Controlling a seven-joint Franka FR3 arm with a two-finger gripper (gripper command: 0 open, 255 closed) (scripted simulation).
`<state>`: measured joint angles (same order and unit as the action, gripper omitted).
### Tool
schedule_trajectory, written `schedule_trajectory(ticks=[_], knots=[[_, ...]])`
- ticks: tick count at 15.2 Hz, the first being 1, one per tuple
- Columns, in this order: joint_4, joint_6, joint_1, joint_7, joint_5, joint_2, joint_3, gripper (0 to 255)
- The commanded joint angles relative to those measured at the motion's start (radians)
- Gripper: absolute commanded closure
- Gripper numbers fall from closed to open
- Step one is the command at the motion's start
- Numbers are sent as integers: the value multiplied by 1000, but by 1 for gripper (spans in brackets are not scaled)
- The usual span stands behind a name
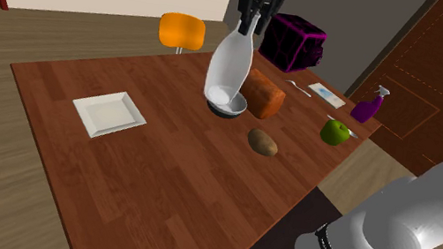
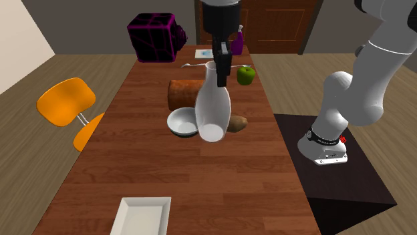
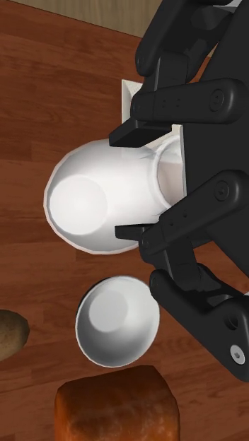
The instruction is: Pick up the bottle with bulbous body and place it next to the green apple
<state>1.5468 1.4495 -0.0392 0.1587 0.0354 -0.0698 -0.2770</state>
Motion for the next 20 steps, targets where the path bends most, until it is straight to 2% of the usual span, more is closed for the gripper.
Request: schedule_trajectory(ticks=[1,16,20], knots=[[-40,-32,0,1,-2,9,0,255],[-429,-282,-21,34,-43,153,-20,255],[-257,-218,48,-82,-14,42,38,255]])
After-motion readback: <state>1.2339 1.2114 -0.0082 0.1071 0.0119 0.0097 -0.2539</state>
